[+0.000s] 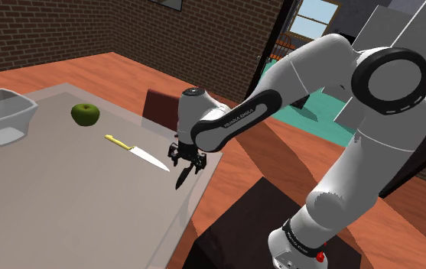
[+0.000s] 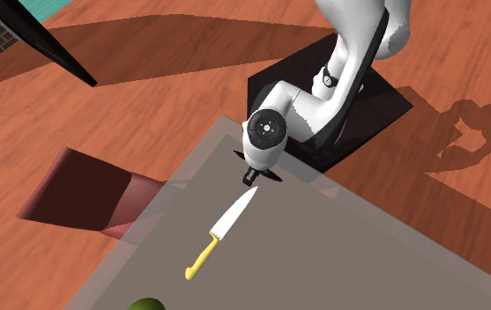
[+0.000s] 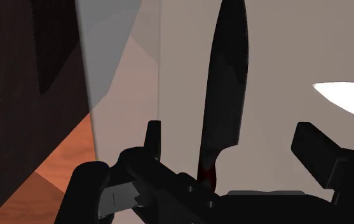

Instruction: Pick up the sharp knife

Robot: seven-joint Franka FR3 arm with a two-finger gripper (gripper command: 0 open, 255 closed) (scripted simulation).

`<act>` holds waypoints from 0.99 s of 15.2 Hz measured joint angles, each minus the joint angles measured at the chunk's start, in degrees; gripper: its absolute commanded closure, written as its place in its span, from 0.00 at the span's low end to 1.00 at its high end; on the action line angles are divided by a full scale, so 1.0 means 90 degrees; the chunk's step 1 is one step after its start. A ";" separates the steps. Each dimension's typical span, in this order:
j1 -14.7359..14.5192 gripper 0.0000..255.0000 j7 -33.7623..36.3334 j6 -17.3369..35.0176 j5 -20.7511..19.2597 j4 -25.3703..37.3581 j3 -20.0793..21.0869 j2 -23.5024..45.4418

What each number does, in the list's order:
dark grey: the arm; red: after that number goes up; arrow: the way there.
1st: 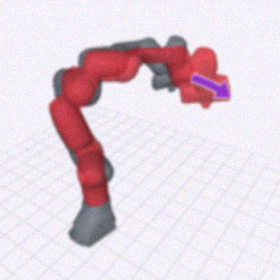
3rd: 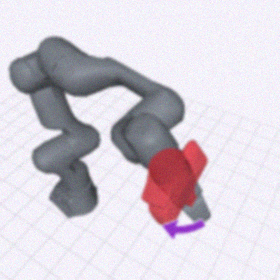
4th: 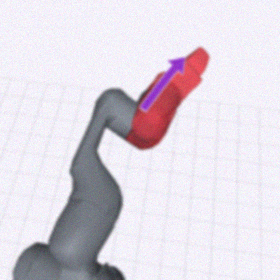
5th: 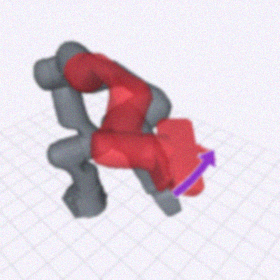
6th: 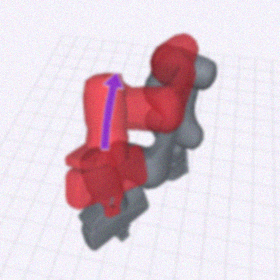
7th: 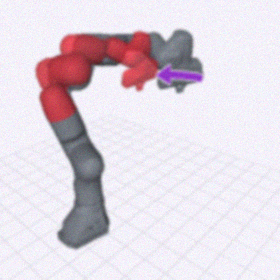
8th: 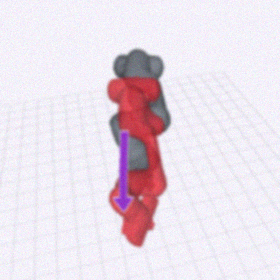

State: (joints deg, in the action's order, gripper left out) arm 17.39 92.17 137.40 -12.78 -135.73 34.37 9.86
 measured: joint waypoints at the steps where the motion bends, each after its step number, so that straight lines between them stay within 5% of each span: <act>1: -0.0014 0.00 0.0057 0.0070 -0.0078 -0.0012 -0.0028 0.0076; 3: -0.0047 0.00 0.0166 0.0192 -0.0226 -0.0023 -0.0086 0.0222; 4: -0.0055 1.00 0.0190 0.0220 -0.0271 -0.0014 -0.0106 0.0268; 15: -0.0065 1.00 0.0211 0.0246 -0.0278 0.0010 -0.0099 0.0249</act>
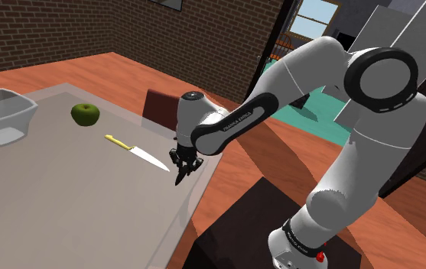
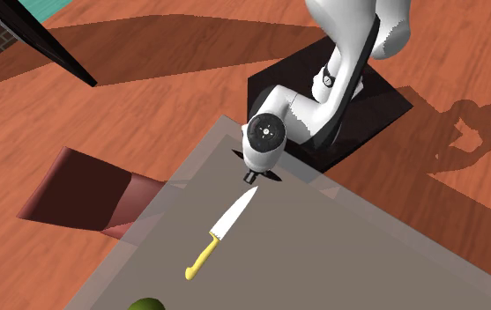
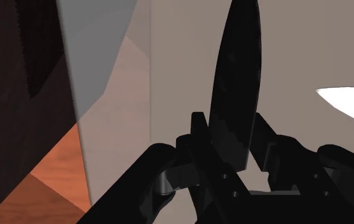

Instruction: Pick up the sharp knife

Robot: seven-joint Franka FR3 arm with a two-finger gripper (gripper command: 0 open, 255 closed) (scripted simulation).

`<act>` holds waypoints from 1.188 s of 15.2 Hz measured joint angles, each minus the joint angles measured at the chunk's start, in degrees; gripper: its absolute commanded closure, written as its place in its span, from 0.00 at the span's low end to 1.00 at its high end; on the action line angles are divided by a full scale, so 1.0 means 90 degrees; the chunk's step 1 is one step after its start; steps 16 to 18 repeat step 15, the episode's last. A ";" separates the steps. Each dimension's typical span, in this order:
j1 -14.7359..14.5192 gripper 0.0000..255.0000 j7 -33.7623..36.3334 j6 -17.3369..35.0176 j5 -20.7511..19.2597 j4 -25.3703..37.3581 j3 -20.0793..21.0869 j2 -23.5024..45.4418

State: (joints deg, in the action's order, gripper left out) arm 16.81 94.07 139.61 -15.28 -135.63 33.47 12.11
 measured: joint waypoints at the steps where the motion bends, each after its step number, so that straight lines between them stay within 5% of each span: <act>1: 0.0021 1.00 -0.0054 -0.0063 0.0067 -0.0007 0.0024 -0.0054; 18: 0.0199 1.00 -0.0831 -0.1105 0.1083 0.0203 0.0271 -0.1111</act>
